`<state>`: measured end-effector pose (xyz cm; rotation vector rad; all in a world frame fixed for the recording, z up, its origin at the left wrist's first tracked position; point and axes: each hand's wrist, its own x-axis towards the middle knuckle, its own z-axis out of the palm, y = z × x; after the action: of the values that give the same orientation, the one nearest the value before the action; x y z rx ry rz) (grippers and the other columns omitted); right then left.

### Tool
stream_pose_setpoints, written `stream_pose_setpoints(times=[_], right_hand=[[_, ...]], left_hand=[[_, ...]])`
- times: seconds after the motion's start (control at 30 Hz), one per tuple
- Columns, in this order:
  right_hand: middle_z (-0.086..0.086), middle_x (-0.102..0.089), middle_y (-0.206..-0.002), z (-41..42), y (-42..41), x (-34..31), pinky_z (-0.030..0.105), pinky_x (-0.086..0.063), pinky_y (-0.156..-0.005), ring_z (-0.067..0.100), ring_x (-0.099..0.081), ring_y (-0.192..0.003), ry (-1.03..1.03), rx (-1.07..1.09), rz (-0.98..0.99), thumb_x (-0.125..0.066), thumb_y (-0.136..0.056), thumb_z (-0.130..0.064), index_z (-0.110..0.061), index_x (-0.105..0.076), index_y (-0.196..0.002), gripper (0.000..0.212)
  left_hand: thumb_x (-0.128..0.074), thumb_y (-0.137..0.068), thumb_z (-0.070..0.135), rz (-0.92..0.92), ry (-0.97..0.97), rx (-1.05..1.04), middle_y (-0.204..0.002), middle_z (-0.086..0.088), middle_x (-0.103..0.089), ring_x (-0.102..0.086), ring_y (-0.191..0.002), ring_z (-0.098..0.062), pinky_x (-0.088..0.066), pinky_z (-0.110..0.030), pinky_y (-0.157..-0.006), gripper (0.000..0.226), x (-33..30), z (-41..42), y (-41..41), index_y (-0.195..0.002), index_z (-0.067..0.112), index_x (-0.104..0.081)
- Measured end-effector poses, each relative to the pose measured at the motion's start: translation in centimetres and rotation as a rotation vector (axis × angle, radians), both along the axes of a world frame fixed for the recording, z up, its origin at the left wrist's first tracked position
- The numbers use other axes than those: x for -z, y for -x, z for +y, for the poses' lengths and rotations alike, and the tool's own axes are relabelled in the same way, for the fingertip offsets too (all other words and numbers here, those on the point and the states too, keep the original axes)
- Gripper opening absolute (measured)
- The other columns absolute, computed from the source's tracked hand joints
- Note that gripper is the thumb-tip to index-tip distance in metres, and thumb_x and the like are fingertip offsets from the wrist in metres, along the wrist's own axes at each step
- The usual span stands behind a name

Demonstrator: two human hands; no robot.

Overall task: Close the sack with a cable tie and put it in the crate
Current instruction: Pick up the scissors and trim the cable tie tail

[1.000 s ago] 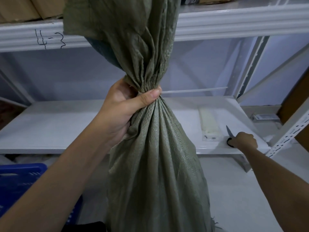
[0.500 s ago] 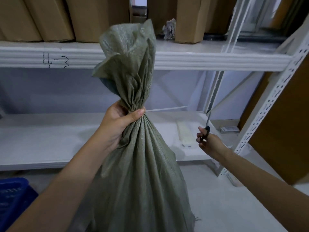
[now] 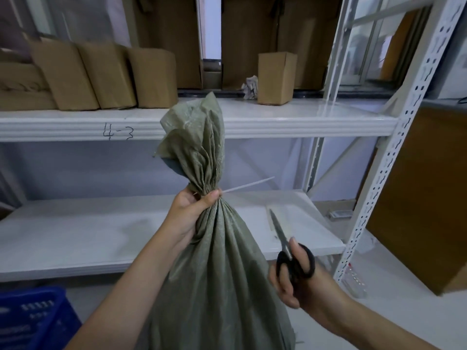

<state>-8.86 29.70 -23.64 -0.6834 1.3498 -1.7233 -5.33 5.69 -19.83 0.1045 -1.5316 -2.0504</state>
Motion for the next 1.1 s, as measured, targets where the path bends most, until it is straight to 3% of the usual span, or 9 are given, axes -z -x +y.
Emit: stream_pose_setpoints(times=[0.1, 0.2, 0.27, 0.4, 0.5, 0.67, 0.83, 0.97, 1.1], right_hand=[[0.005, -0.058, -0.05, -0.7, -2.4, 0.1, 0.028, -0.039, -0.042, 0.013, -0.047, -0.035, -0.1, -0.101, 0.176, -0.049, -0.063, -0.087, -0.012, -0.064, -0.048, 0.078], [0.005, -0.059, -0.054, -0.4, -4.3, -0.8, 0.029, -0.047, -0.057, 0.011, -0.055, -0.049, -0.166, -0.044, 0.405, -0.053, -0.084, -0.063, -0.002, -0.069, -0.062, 0.067], [0.004, -0.054, -0.054, 0.1, -4.6, -1.2, 0.021, -0.043, -0.062, 0.01, -0.054, -0.054, -0.187, 0.0, 0.576, -0.048, -0.092, -0.053, 0.005, -0.067, -0.064, 0.067], [-0.007, -0.05, -0.043, -0.9, -3.6, -0.5, 0.022, -0.037, -0.059, 0.005, -0.05, -0.047, -0.237, 0.044, 0.738, -0.044, -0.086, -0.063, -0.004, -0.067, -0.057, 0.07], [-0.008, -0.05, -0.041, -1.6, -2.9, 0.1, 0.021, -0.037, -0.058, 0.005, -0.05, -0.044, -0.192, 0.078, 0.754, -0.043, -0.084, -0.064, -0.006, -0.065, -0.054, 0.069], [-0.006, -0.048, -0.043, -2.7, -2.3, 0.1, 0.027, -0.039, -0.057, 0.009, -0.049, -0.043, -0.175, 0.108, 0.771, -0.043, -0.085, -0.065, -0.006, -0.063, -0.053, 0.07], [-0.005, -0.05, -0.04, -4.0, -2.2, -0.1, 0.031, -0.041, -0.053, 0.018, -0.049, -0.04, -0.162, 0.111, 0.726, -0.045, -0.083, -0.064, -0.001, -0.063, -0.056, 0.071], [0.027, -0.056, -0.054, -4.9, -1.7, -0.1, 0.031, -0.043, -0.056, 0.022, -0.05, -0.04, -0.14, 0.163, 0.703, -0.043, -0.078, -0.076, -0.008, -0.063, -0.052, 0.075], [0.036, -0.057, -0.059, -5.4, -1.3, -0.2, 0.029, -0.043, -0.057, 0.024, -0.05, -0.042, -0.146, 0.17, 0.676, -0.038, -0.072, -0.085, -0.014, -0.062, -0.05, 0.078]], left_hand=[[-0.06, -0.08, 0.003, -0.029, -0.027, 0.006, -0.081, 0.002, -0.075, -0.069, -0.077, -0.004, -0.053, -0.016, -0.073, 0.023, 0.0, 0.1, -0.1, -0.103, 0.001, -0.059], [-0.06, -0.081, 0.005, -0.051, -0.06, 0.009, -0.093, -0.004, -0.07, -0.069, -0.079, -0.005, -0.053, -0.016, -0.072, 0.037, 0.1, 0.4, -0.3, -0.116, -0.005, -0.055], [-0.06, -0.082, 0.005, -0.066, -0.037, 0.006, -0.09, -0.003, -0.071, -0.069, -0.079, -0.006, -0.054, -0.016, -0.072, 0.032, 0.1, 0.6, -0.6, -0.113, -0.005, -0.058], [-0.059, -0.084, 0.002, -0.068, 0.022, 0.007, -0.079, 0.003, -0.076, -0.07, -0.076, -0.007, -0.054, -0.017, -0.069, 0.014, 0.4, 1.1, -1.1, -0.097, 0.001, -0.065], [-0.065, -0.077, 0.007, -0.056, 0.02, 0.016, -0.081, 0.002, -0.076, -0.07, -0.076, -0.008, -0.055, -0.018, -0.07, 0.02, 0.4, 1.2, -1.2, -0.096, 0.002, -0.065], [-0.071, -0.068, 0.016, -0.042, 0.035, 0.048, -0.095, -0.004, -0.074, -0.069, -0.09, -0.017, -0.055, -0.029, -0.087, 0.036, 0.4, 1.7, -1.3, -0.102, 0.007, -0.065], [-0.072, -0.067, 0.016, -0.029, 0.065, 0.054, -0.092, -0.001, -0.074, -0.069, -0.089, -0.014, -0.054, -0.028, -0.082, 0.034, 0.3, 2.5, -1.1, -0.1, 0.009, -0.065], [-0.072, -0.069, 0.016, -0.028, 0.075, 0.087, -0.092, -0.001, -0.075, -0.069, -0.088, -0.015, -0.054, -0.027, -0.078, 0.034, 0.1, 2.8, -1.1, -0.101, 0.008, -0.066], [-0.072, -0.069, 0.018, -0.036, 0.072, 0.096, -0.097, -0.004, -0.074, -0.069, -0.092, -0.018, -0.054, -0.03, -0.082, 0.037, 0.2, 2.9, -1.1, -0.104, 0.007, -0.065]])
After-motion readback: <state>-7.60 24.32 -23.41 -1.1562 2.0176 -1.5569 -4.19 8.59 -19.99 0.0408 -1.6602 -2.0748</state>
